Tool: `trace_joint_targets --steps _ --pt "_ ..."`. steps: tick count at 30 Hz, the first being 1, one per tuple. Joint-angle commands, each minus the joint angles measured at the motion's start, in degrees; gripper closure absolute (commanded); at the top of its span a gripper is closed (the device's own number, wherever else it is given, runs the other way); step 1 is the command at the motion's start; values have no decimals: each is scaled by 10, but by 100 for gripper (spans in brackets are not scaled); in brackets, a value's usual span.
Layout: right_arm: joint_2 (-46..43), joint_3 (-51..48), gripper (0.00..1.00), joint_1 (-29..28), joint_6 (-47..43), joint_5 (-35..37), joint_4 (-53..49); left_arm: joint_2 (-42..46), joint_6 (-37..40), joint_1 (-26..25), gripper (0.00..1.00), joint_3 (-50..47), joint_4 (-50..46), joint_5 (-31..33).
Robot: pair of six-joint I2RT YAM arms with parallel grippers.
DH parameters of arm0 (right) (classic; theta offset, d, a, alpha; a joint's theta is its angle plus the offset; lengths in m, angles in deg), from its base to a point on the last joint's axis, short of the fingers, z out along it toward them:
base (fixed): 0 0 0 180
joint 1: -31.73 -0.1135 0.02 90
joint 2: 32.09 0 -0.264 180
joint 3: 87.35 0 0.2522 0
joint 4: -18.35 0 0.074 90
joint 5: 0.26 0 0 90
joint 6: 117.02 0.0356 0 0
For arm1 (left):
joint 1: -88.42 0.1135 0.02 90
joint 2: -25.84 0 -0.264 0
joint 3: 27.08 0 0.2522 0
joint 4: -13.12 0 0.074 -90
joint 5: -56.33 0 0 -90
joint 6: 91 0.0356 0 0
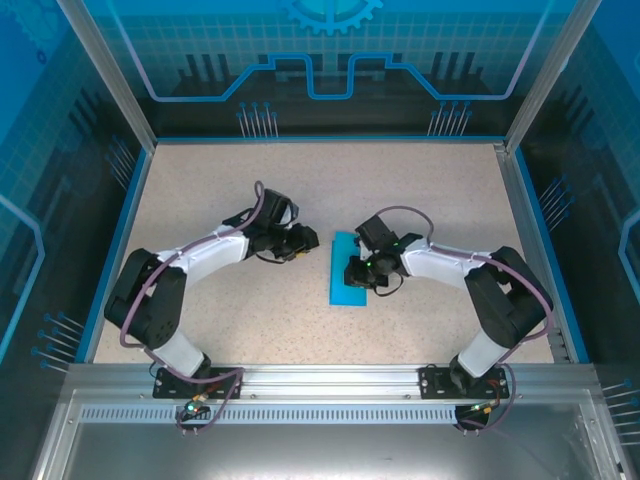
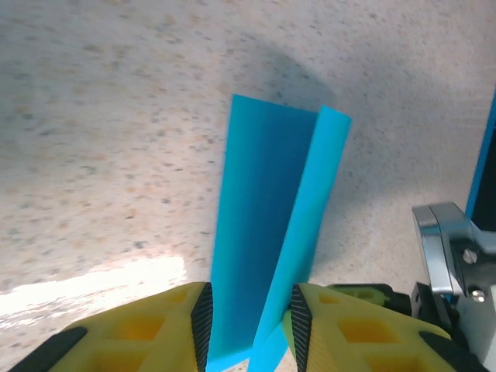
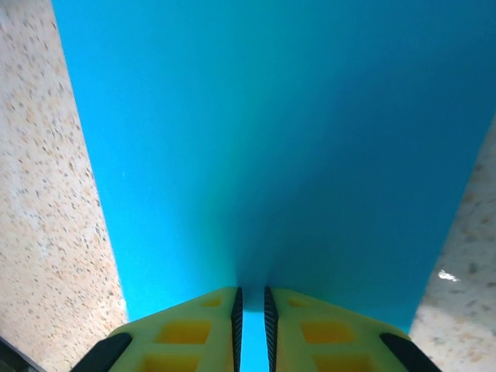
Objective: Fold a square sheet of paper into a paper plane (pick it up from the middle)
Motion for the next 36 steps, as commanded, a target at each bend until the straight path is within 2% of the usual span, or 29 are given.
trace_joint_targets --steps 1,9,16,19,23,29,36 --pt "27 0 82 -22 29 8 -20 18 -16 4 64 -30 -28 25" --pt "87 34 82 -56 85 -16 33 44 -27 4 64 -78 -8 7" --pt "116 56 82 -54 146 16 62 60 -40 4 66 -109 28 -33" --pt "114 61 82 -51 161 7 92 59 -56 -1 69 -123 63 -64" --pt "73 55 82 -44 138 -9 127 49 -87 -16 73 -143 125 -98" --pt "0 -5 82 12 82 -58 146 36 -117 -39 79 -146 184 -114" --pt "-36 -70 82 84 24 -119 173 35 -110 -74 80 -106 155 -87"
